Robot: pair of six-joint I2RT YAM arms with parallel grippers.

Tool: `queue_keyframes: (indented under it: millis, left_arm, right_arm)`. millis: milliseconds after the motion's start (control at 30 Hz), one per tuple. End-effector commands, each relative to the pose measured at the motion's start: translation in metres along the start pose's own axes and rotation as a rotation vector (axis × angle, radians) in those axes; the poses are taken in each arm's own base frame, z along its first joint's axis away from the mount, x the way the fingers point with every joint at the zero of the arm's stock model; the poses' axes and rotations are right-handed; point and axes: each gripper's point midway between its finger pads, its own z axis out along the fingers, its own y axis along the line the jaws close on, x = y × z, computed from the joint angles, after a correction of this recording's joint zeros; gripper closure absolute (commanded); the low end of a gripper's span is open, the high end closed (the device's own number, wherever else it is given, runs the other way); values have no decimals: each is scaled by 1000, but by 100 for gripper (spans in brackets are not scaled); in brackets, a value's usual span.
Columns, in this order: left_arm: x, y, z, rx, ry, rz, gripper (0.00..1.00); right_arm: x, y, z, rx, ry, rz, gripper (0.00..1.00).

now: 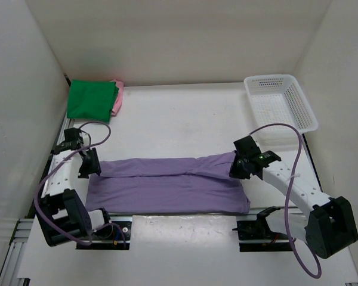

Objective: Fold and stack the t-shirts
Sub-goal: Fold the other side of the tshirt into a rectangle

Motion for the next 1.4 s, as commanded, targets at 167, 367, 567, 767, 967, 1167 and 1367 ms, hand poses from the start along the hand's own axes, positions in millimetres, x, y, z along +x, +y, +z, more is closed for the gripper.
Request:
queue_keyframes:
  millis: [167, 367, 567, 767, 967, 1167, 1367]
  left_arm:
    - [-18, 8, 9, -109, -6, 52, 44]
    - [-49, 4, 17, -145, 10, 92, 42]
    - [-51, 2, 17, -79, 92, 53, 42]
    - [-31, -12, 48, -83, 217, 124, 42]
    - [-28, -22, 69, -54, 274, 140, 42]
    - [-72, 17, 69, -244, 162, 110, 46]
    - [-108, 18, 46, -254, 26, 88, 42]
  right_arm:
    - [5, -4, 6, 6, -3, 17, 100]
    - [-5, -1, -4, 15, -23, 0, 100]
    - [-16, -13, -19, 92, -63, 8, 100]
    - [9, -24, -5, 91, 1, -17, 100]
    - [13, -38, 3, 154, 17, -13, 100]
    - [15, -40, 8, 164, 38, -15, 100]
    - [11, -25, 8, 97, 38, -17, 100]
